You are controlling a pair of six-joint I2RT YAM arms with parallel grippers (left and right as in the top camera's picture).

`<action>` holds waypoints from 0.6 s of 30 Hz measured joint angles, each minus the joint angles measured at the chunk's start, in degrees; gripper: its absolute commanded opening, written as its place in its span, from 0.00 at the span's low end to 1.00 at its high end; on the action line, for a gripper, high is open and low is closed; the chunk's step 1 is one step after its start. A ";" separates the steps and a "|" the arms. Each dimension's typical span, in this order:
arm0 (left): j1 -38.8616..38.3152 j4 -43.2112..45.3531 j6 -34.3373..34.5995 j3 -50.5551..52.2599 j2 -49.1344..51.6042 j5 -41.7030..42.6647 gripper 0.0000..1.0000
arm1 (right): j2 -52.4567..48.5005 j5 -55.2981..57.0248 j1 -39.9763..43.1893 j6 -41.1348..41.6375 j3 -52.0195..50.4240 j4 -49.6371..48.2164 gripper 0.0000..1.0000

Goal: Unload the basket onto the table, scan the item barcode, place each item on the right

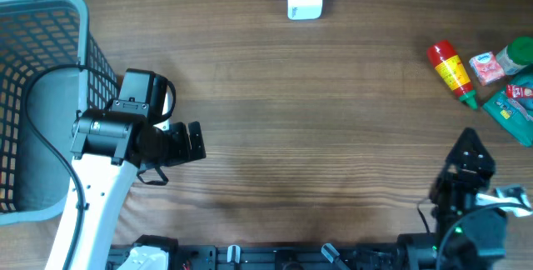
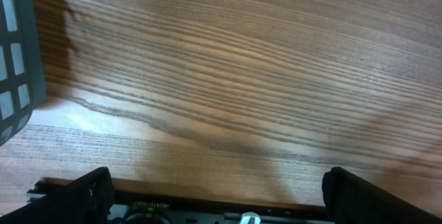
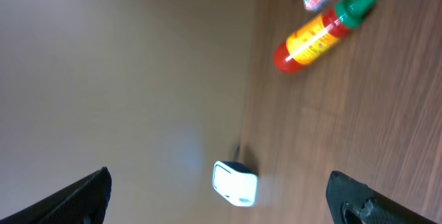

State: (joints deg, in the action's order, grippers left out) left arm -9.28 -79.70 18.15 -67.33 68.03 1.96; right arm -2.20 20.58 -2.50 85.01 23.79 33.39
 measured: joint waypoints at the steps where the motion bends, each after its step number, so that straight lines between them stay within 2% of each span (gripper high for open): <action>1: 0.00 0.02 0.00 0.00 0.00 0.00 1.00 | 0.76 0.02 -0.04 2.01 -3.65 -5.18 1.00; 6: 0.00 0.00 0.00 0.00 0.00 0.00 1.00 | 1.16 -1.14 -0.09 5.09 -16.26 -27.28 1.00; 10: 0.00 0.02 0.00 0.00 0.00 0.00 1.00 | 1.29 -2.08 -0.09 0.90 -22.16 -37.70 1.00; 15: 0.00 0.00 0.00 0.00 0.00 0.00 1.00 | 1.31 -3.06 -0.09 -11.41 -23.34 -36.15 1.00; 18: 0.00 0.02 0.00 0.00 0.00 0.00 1.00 | 1.31 -4.15 -0.09 -22.38 -23.37 -34.84 1.00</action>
State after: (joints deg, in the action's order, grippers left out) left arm -9.28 -79.68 18.15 -67.33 68.03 1.96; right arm -0.89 16.43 -2.59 62.63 0.43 -1.45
